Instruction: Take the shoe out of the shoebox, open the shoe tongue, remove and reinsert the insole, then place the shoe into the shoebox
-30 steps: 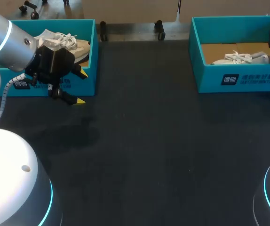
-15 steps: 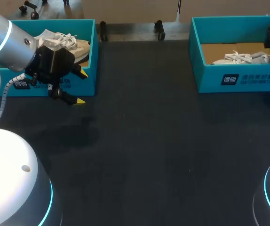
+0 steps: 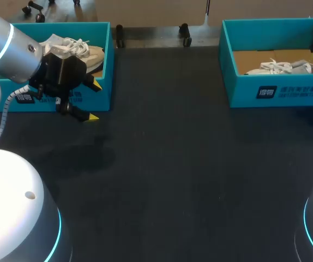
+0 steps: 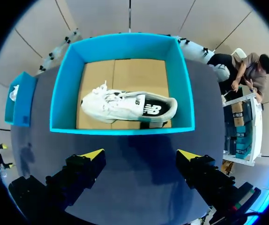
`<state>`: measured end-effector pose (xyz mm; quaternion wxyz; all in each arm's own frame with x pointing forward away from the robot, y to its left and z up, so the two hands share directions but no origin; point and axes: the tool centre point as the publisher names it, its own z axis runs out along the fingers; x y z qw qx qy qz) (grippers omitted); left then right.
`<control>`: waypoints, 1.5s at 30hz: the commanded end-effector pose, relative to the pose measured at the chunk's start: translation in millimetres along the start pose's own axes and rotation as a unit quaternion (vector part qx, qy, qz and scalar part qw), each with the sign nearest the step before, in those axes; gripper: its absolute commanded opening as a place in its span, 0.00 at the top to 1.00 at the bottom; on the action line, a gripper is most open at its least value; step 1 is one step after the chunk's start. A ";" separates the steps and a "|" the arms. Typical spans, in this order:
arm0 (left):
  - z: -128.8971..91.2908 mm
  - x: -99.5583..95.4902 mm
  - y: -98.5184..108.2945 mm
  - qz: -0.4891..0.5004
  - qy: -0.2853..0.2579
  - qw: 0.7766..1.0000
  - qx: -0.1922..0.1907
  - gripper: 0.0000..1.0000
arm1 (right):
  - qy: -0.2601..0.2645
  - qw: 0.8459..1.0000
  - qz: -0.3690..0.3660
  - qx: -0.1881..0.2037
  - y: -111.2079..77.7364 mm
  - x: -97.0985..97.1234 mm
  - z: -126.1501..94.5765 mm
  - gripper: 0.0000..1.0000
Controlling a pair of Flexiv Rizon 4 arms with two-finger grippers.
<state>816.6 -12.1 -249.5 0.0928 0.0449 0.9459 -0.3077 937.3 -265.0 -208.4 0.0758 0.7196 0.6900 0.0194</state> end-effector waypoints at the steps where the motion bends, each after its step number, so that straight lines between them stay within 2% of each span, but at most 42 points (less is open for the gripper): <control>1: -0.6 1.1 -0.1 0.000 -0.001 1.000 -0.002 0.00 | -0.026 1.000 0.006 -0.012 -10.6 1.1 -8.6 0.00; 20: -0.6 1.1 -0.1 0.000 -0.001 1.000 -0.002 0.00 | -0.026 1.000 0.006 -0.012 -10.6 1.1 -8.6 0.00; 31: -0.6 1.1 -0.1 0.000 -0.001 1.000 -0.002 0.00 | -0.024 1.000 0.010 0.016 -47.7 0.5 -1.6 0.00; 35: -0.2 -4.3 0.6 0.009 0.005 1.000 0.002 0.00 | -0.019 0.999 0.023 0.022 -60.2 2.7 1.9 0.00; 40: -4.8 -15.3 4.1 0.076 0.019 0.997 0.004 0.00 | -0.015 0.999 0.028 0.028 -65.8 4.2 6.2 0.00; 43: -11.6 -27.9 10.8 0.148 0.036 0.988 -0.002 0.00 | -0.010 0.999 0.026 0.031 -65.7 4.6 8.6 0.00; 45: -16.4 -43.2 17.7 0.187 0.028 0.982 -0.023 0.00 | -0.008 0.999 0.020 0.033 -63.7 5.2 10.7 0.00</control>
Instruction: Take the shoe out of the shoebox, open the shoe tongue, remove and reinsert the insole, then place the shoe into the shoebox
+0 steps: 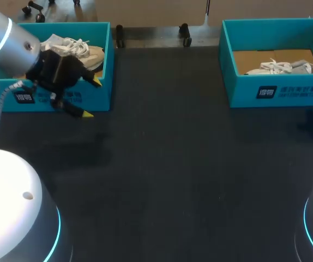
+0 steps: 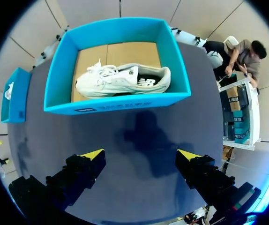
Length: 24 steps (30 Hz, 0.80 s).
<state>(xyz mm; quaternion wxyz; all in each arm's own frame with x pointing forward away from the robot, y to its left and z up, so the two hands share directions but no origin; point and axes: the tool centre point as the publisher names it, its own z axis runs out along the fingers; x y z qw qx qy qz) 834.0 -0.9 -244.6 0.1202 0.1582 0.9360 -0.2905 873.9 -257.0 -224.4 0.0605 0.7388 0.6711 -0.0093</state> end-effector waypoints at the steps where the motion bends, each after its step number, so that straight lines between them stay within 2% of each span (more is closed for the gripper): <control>1: -11.2 -29.6 20.8 0.088 0.020 0.996 -0.026 0.00 | 0.004 1.000 -0.007 0.001 3.0 -0.6 4.4 0.00; 6: -27.0 -60.5 43.7 0.151 0.005 0.987 -0.056 0.00 | 0.003 1.000 -0.012 0.001 7.7 -3.2 5.5 0.00; 10: -33.6 -70.5 60.9 0.235 0.002 0.971 -0.043 0.00 | 0.005 1.000 -0.017 0.005 9.9 -5.2 6.6 0.00; 16: -50.3 -93.5 87.4 0.318 0.082 0.944 -0.041 0.00 | 0.003 1.000 -0.026 0.010 17.0 -6.9 7.1 0.00; 24: -50.3 -93.5 87.4 0.318 0.082 0.944 -0.041 0.00 | -0.003 0.999 -0.038 0.022 23.3 -7.4 11.2 0.00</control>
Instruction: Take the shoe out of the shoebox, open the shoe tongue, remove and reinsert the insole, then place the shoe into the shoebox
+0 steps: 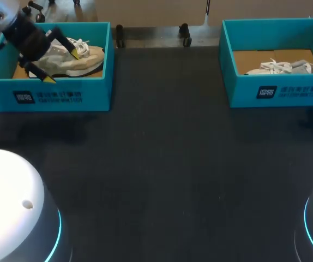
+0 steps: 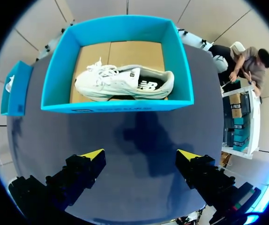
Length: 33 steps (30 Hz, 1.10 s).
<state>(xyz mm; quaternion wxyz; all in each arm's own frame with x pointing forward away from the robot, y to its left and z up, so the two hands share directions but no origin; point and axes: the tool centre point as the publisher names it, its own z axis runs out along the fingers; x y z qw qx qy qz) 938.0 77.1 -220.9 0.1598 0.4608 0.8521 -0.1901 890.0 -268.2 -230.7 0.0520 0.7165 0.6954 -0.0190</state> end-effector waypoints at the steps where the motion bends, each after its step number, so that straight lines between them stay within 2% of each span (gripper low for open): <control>1: -0.4 -5.9 5.0 -0.001 0.025 1.000 0.006 0.00 | -0.004 1.000 -0.003 0.013 6.9 0.9 3.4 0.00; 5: -0.4 -5.9 5.0 -0.001 0.025 1.000 0.006 0.00 | 0.002 1.000 0.010 0.025 8.2 0.5 10.0 0.00; 12: -0.4 -5.9 5.0 -0.001 0.025 1.000 0.006 0.00 | 0.002 0.999 -0.022 0.030 24.9 7.7 16.2 0.00; 14: -2.4 -6.5 14.8 0.030 0.024 0.999 -0.038 0.00 | -0.002 0.999 -0.035 0.031 27.1 8.6 16.3 0.00; 15: -4.2 -7.5 18.6 0.035 0.022 0.999 -0.030 0.00 | -0.003 0.999 -0.039 0.030 27.3 8.5 16.4 0.00; 17: -9.4 -10.8 29.7 0.065 0.021 0.996 -0.058 0.00 | 0.000 0.999 -0.041 0.032 26.2 6.1 16.3 0.00; 25: -18.4 -12.8 61.9 0.138 0.032 0.988 -0.056 0.00 | 0.010 0.998 -0.044 0.032 7.0 -4.5 1.7 0.00; 33: -22.1 -9.0 102.8 0.193 0.044 0.976 -0.089 0.00 | 0.004 0.999 -0.041 0.023 -7.6 -11.4 -12.7 0.00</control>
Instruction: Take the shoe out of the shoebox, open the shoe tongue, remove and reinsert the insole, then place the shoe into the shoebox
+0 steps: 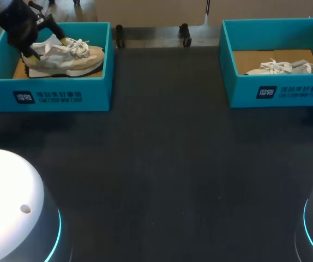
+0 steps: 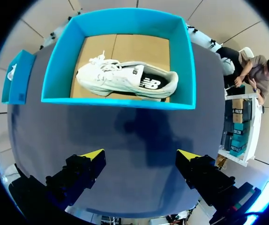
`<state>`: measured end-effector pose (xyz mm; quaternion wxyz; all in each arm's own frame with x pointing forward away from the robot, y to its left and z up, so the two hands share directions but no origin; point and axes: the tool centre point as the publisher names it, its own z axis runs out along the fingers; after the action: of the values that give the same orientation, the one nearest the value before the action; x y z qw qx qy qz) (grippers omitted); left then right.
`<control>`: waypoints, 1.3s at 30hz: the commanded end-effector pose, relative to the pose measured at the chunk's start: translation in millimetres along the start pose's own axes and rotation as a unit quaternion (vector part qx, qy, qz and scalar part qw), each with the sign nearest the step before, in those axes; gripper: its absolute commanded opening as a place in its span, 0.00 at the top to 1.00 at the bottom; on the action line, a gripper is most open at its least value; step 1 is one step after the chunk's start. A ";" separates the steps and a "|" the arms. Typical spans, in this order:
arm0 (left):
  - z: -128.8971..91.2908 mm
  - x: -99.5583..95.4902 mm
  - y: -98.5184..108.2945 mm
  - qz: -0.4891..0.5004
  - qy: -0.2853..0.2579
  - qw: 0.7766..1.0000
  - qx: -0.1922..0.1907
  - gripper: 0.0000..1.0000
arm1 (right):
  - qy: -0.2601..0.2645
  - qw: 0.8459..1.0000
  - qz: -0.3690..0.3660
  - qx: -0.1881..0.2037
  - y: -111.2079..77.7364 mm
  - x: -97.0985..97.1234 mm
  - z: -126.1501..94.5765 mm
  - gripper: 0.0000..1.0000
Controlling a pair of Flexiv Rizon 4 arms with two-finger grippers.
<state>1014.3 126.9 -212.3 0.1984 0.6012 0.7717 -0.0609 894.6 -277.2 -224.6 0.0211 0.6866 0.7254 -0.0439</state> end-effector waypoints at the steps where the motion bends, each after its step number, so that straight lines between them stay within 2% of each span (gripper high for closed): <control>1: 5.1 6.0 17.0 0.023 0.010 1.000 -0.007 0.00 | 0.008 1.000 0.004 -0.015 -14.7 -0.9 -7.5 0.00; 9: 12.6 20.4 46.0 0.067 0.010 0.997 -0.020 0.00 | 0.010 1.000 0.003 -0.016 -15.6 -1.1 -7.8 0.00; 14: 26.3 28.3 70.8 0.095 0.023 0.994 -0.049 0.00 | 0.010 1.000 0.003 -0.016 -15.6 -1.1 -7.8 0.00; 17: 33.5 32.8 84.3 0.111 0.039 0.992 -0.047 0.00 | 0.010 1.000 0.003 -0.016 -15.6 -1.1 -7.8 0.00; 23: 34.9 37.3 105.0 0.127 0.026 0.991 -0.032 0.00 | 0.010 1.000 0.003 -0.016 -15.6 -1.1 -7.8 0.00; 39: 25.3 51.5 133.4 0.131 0.036 0.990 -0.030 0.00 | 0.010 1.000 0.003 -0.016 -15.6 -1.1 -7.8 0.00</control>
<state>1131.8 199.6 -237.1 0.2000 0.6906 0.6949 0.0144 879.8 -278.2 -215.8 0.0249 0.6889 0.7240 -0.0257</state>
